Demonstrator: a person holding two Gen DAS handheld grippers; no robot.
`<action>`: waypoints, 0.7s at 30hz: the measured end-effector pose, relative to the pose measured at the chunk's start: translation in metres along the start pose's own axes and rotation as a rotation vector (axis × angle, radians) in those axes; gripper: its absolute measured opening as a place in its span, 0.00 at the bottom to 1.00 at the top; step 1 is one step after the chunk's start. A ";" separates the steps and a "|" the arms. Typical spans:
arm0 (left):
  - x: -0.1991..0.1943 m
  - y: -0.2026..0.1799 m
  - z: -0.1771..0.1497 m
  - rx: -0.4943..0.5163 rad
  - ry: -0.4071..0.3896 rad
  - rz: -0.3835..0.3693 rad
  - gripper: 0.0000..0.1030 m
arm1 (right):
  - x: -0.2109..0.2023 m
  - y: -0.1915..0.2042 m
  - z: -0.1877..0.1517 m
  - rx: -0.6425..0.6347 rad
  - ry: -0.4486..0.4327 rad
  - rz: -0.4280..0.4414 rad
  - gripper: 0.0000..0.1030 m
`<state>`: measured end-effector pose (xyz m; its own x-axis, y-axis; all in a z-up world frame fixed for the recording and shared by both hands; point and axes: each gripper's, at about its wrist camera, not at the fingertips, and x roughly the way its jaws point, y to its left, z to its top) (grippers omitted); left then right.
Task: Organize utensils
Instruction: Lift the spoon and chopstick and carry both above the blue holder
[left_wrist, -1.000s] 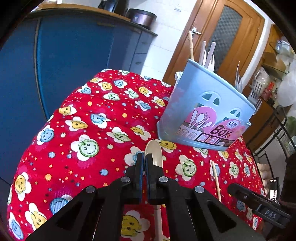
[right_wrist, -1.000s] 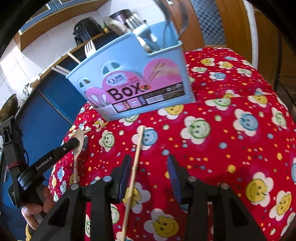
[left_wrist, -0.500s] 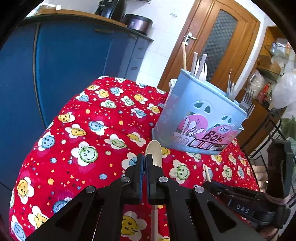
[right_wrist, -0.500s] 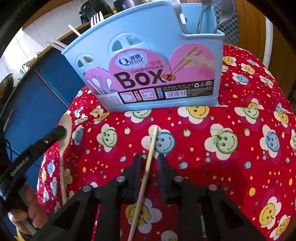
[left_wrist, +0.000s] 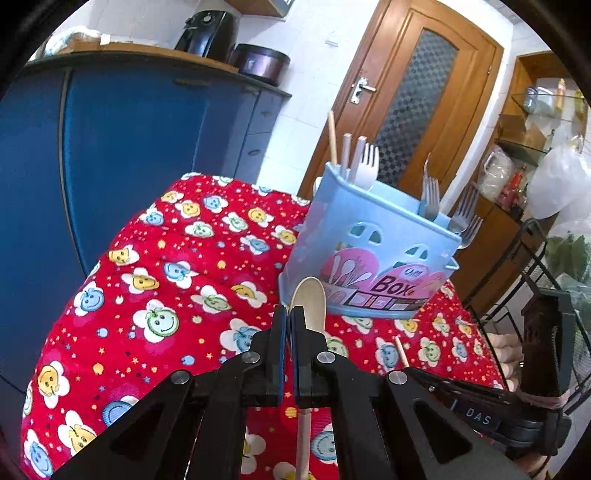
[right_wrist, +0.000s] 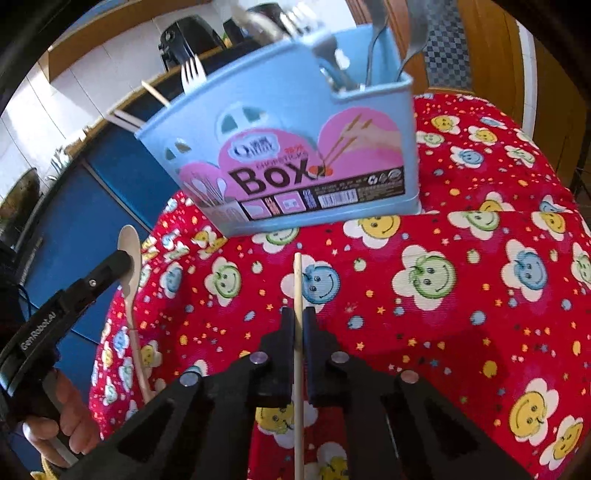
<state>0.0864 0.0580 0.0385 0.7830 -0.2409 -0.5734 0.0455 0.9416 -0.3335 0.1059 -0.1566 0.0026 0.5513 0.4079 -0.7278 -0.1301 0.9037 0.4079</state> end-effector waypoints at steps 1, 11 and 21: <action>-0.002 -0.002 0.001 0.001 -0.007 -0.005 0.02 | -0.005 0.000 -0.001 0.002 -0.012 0.010 0.06; -0.022 -0.014 0.005 0.016 -0.064 -0.038 0.02 | -0.054 0.012 -0.005 -0.029 -0.180 0.041 0.06; -0.038 -0.024 0.015 0.033 -0.114 -0.057 0.02 | -0.084 0.017 0.000 -0.067 -0.299 0.017 0.06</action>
<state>0.0651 0.0481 0.0789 0.8436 -0.2683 -0.4651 0.1114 0.9348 -0.3371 0.0578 -0.1757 0.0707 0.7655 0.3758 -0.5222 -0.1905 0.9076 0.3740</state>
